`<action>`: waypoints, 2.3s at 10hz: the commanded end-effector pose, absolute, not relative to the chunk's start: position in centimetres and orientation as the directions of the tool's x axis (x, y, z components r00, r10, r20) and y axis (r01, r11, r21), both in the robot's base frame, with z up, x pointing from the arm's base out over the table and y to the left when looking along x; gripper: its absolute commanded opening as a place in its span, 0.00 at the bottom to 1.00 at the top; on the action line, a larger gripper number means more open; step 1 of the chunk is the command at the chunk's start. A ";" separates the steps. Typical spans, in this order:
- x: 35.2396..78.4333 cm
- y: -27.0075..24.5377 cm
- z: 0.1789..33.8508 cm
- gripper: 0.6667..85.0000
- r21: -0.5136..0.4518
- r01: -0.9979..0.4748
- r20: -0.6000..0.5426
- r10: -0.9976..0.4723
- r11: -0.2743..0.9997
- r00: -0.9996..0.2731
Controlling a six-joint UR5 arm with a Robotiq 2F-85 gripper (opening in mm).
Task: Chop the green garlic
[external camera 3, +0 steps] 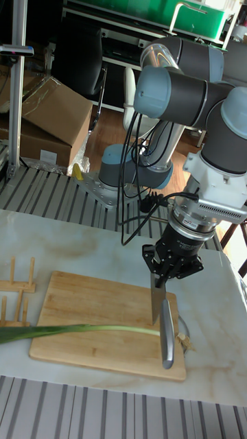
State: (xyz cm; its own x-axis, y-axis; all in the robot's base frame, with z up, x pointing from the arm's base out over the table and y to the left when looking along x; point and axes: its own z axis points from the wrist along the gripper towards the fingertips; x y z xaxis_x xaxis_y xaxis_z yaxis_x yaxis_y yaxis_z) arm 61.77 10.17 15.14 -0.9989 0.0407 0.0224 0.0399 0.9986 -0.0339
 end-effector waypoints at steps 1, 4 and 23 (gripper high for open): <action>62.1 8.6 15.4 0.01 -0.073 0.007 0.012 0.008 0.997 -1.000; 62.1 7.1 15.9 0.01 -0.101 -0.025 0.015 -0.024 0.995 -1.000; 62.0 -1.0 18.6 0.01 -0.234 -0.033 0.034 -0.026 0.972 -0.999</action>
State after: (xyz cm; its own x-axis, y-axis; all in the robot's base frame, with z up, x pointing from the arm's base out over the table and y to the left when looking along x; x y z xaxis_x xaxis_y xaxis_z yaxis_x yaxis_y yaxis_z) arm 61.90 0.88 17.67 -1.0000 0.0065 0.0067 0.0047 0.9698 -0.2438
